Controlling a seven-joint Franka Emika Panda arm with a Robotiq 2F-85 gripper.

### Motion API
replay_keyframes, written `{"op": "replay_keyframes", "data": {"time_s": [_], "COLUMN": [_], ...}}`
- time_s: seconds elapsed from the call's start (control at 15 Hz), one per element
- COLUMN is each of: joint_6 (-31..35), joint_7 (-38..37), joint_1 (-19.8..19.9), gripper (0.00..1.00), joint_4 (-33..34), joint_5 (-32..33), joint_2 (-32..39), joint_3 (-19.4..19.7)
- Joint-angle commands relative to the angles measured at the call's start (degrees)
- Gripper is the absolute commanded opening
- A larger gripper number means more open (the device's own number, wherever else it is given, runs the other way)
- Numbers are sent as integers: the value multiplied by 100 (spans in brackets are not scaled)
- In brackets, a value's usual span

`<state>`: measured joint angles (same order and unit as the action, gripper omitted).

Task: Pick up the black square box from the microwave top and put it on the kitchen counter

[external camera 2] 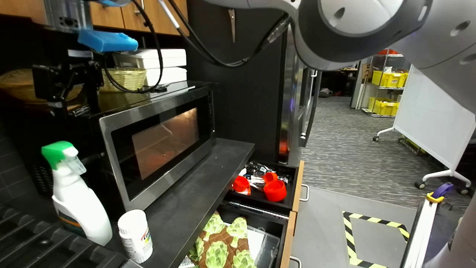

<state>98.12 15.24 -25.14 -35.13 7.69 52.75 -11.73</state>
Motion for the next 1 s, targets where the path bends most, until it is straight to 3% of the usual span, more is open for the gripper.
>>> {"op": "replay_keyframes", "data": {"time_s": [0.0, 0.07, 0.2, 0.6, 0.67, 0.93], "joint_6": [-30, -33, -44, -60, -66, -191], "joint_7": [89, 85, 74, 44, 37, -37], "joint_1": [11, 11, 8, 33, 32, -15], "gripper": [96, 73, 71, 27, 22, 22], "joint_4": [222, 226, 235, 293, 300, 253], "joint_5": [-28, -26, -19, 6, 1, 62], "joint_2": [125, 125, 122, 115, 113, 47], "joint_3": [-22, -21, -15, 5, 2, 52]}}
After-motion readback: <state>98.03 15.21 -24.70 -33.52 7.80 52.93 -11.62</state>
